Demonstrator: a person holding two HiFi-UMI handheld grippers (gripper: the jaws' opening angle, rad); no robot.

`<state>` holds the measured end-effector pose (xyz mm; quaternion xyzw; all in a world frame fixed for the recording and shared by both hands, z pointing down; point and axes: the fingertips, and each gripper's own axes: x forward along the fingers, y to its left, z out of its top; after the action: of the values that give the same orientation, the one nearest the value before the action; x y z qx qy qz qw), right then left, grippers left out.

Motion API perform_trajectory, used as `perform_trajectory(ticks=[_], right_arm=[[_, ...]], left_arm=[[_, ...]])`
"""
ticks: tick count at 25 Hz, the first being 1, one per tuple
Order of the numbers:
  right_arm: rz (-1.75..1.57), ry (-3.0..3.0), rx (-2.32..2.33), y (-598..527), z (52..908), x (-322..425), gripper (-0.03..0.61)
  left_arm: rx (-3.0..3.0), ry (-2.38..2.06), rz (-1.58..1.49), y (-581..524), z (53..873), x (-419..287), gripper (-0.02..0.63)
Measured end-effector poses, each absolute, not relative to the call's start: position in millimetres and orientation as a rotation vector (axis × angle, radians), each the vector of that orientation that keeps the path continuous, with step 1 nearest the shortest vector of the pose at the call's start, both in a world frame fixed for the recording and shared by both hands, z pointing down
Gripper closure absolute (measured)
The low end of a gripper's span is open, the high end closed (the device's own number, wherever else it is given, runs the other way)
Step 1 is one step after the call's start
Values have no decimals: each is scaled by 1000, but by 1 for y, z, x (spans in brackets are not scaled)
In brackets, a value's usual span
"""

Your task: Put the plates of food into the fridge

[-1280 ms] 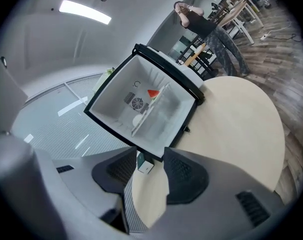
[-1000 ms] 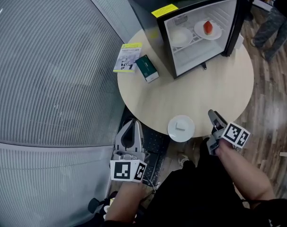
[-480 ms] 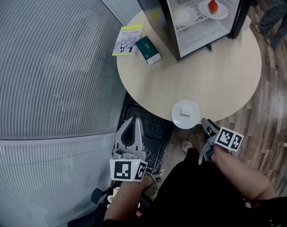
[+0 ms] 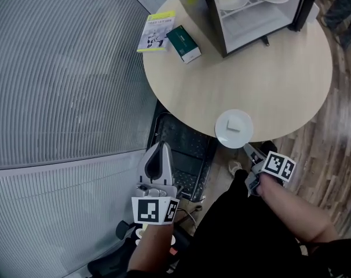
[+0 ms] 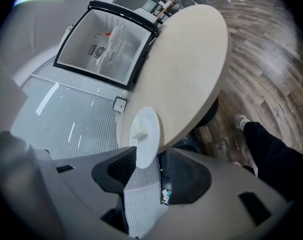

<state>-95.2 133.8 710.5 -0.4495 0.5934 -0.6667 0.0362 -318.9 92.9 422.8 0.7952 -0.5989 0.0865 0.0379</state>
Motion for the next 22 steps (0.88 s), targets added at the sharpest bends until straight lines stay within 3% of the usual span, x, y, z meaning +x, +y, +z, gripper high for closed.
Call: perform_trajectory(ticks=[17,22], right_arm=[[-2175,1523,-1305,117,755,-131,408],[-2183,1547,-1275,123,751,-136,496]], left_arm=[[2373,-1876,377,119,450,-353,611],[2364,-1870,383,117,456,-354,611]])
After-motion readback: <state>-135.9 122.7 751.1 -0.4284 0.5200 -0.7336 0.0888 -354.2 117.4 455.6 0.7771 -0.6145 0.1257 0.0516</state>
